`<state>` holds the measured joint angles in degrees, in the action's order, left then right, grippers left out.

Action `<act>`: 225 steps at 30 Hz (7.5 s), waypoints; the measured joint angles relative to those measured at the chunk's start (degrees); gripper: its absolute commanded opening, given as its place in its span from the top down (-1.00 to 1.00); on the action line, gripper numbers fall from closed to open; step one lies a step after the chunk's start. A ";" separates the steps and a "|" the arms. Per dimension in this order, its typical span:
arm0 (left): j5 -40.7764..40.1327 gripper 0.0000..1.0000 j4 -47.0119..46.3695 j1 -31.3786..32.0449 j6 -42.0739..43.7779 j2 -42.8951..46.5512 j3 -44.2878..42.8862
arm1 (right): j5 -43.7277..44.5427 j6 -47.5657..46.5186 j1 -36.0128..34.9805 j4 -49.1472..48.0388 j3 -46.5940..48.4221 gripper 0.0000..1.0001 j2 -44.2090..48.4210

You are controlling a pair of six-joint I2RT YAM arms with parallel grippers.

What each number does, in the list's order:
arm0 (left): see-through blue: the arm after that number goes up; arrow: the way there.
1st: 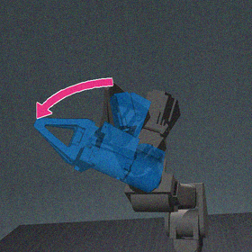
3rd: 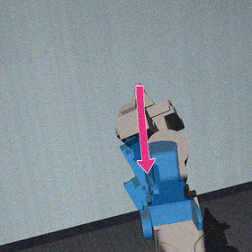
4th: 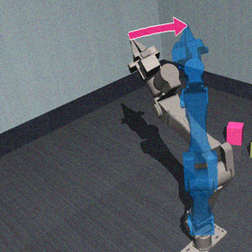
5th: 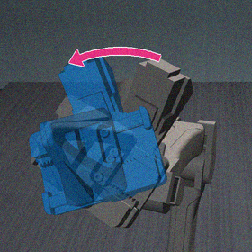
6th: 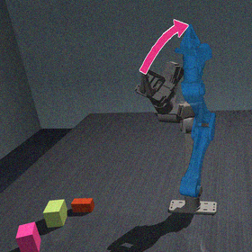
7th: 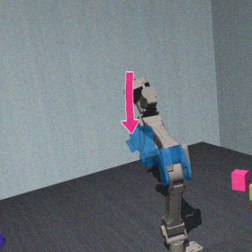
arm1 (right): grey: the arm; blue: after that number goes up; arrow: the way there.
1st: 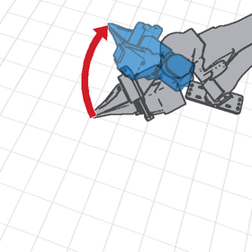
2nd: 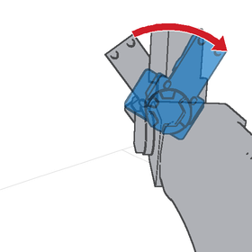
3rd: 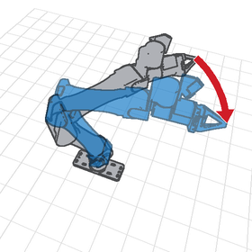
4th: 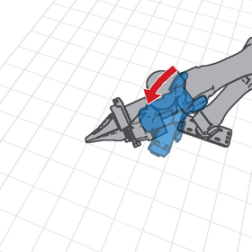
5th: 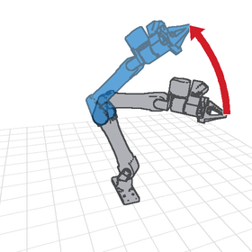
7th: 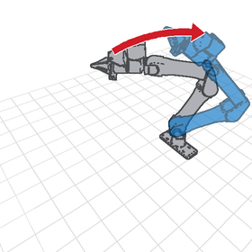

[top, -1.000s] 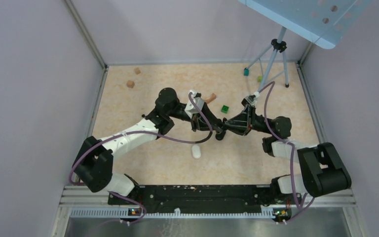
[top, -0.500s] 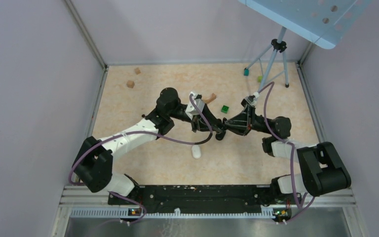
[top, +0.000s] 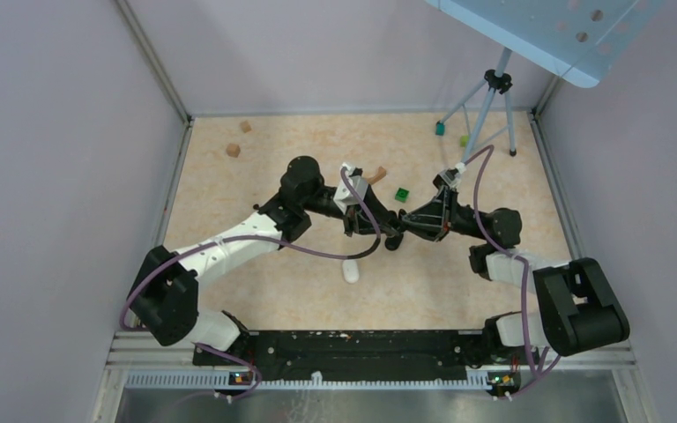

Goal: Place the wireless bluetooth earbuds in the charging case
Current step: Insert the right earbud into the right side groove of the charging case.

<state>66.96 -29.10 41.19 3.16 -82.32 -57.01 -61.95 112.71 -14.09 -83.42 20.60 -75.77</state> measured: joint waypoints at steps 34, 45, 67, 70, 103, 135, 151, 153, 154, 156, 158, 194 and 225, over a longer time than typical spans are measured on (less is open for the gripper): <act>-9.77 1.00 3.43 0.15 -0.24 4.59 2.64 | 2.03 0.02 0.00 0.31 0.04 1.00 -0.48; -10.86 1.00 -0.02 0.15 -3.72 4.59 4.20 | 2.10 0.46 0.00 0.28 0.04 1.00 -0.74; -19.41 1.00 -6.36 0.13 -11.87 6.95 9.81 | 1.64 0.35 -0.04 0.44 0.04 1.00 -0.92; -20.35 1.00 -6.49 0.11 -13.20 6.99 9.97 | 1.66 0.33 -0.04 0.44 0.04 1.00 -0.92; -18.60 1.00 -2.56 -0.26 -20.04 9.44 10.86 | 1.31 -11.15 -2.34 -0.94 -1.40 1.00 0.87; -25.49 1.00 2.67 -1.18 -17.40 7.48 10.86 | 5.20 -15.56 -3.76 -2.43 0.87 0.53 -9.97; -26.97 1.00 1.01 -2.47 -14.75 -0.52 9.88 | 7.91 -19.96 -3.52 -0.13 5.07 0.36 -20.37; -26.58 1.00 0.83 -2.47 -14.75 -0.94 9.64 | 7.91 -20.15 -3.56 0.07 5.07 0.39 -20.37; -26.29 1.00 0.81 -2.47 -14.73 -1.09 9.53 | 7.91 -20.17 -3.63 0.09 5.07 0.45 -20.37; -25.83 1.00 0.81 -2.64 -14.75 -1.22 9.42 | 7.91 -20.26 -3.72 0.22 5.07 0.56 -20.37; -25.57 1.00 0.81 -2.80 -14.75 -1.22 9.42 | 7.96 -20.28 -3.76 0.31 5.07 0.61 -20.37; -23.91 1.00 4.22 -3.54 -5.73 4.07 8.72 | 17.33 -8.59 -7.63 -0.48 2.64 1.00 -16.35; -20.48 0.20 8.57 -3.19 -1.05 4.96 8.15 | 19.85 -12.98 -8.59 19.12 1.14 1.00 -3.72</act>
<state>46.48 -20.53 38.00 2.11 -77.36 -48.86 -42.11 99.72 -22.68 -64.29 21.74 -79.48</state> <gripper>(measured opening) 0.349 0.271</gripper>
